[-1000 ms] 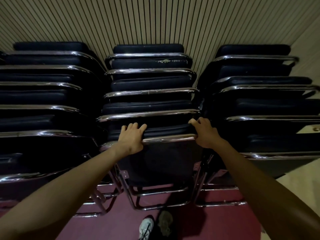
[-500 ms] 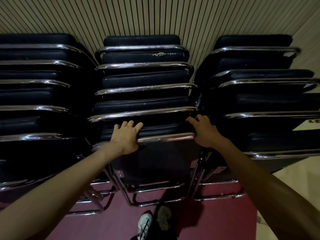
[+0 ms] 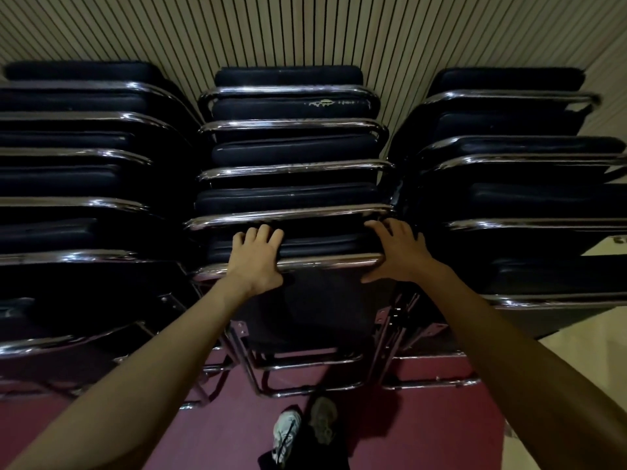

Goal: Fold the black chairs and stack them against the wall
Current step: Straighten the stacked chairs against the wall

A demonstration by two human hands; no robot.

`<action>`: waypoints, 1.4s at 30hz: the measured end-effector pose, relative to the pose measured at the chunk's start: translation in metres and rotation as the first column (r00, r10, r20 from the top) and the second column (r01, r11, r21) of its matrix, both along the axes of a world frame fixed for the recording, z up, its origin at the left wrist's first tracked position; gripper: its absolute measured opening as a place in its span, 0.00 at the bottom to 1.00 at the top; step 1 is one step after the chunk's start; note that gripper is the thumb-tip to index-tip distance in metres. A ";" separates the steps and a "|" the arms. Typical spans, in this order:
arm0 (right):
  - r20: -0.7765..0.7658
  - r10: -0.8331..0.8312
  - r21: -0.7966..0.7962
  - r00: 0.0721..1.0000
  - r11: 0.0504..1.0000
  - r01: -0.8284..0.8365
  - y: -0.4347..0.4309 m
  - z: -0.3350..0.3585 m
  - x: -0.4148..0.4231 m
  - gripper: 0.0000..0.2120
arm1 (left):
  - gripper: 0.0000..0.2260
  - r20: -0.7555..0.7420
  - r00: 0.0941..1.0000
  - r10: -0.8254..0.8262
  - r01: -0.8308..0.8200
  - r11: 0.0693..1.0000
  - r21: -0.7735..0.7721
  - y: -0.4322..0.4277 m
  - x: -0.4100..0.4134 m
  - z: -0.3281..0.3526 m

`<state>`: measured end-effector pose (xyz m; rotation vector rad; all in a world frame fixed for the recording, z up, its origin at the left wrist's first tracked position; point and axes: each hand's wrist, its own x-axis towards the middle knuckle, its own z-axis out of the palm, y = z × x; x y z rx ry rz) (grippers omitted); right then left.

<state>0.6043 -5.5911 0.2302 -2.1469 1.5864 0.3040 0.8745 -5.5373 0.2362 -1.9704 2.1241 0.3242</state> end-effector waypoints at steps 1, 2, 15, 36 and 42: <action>-0.007 0.019 0.001 1.000 1.000 -0.019 0.004 0.002 0.001 0.54 | 0.35 -0.007 1.000 0.012 -0.012 1.000 0.013 0.001 0.000 0.001; -0.021 0.047 -0.013 0.999 0.999 -0.047 0.008 0.003 0.004 0.53 | 0.36 -0.012 1.000 0.027 -0.027 0.999 0.027 0.004 0.000 0.003; 0.399 0.155 -0.136 0.904 0.985 -0.109 0.077 0.088 0.160 0.31 | 0.33 -0.454 0.867 0.208 -0.270 0.960 -0.077 0.085 0.108 0.088; 0.371 0.085 0.041 0.925 0.993 -0.108 0.228 0.092 0.479 0.50 | 0.51 -0.267 0.894 0.360 -0.383 0.923 -0.038 0.249 0.475 0.092; 0.241 0.172 0.038 0.955 0.982 -0.186 0.199 0.049 0.534 0.60 | 0.55 -0.080 0.953 0.294 -0.296 0.955 -0.019 0.211 0.514 0.061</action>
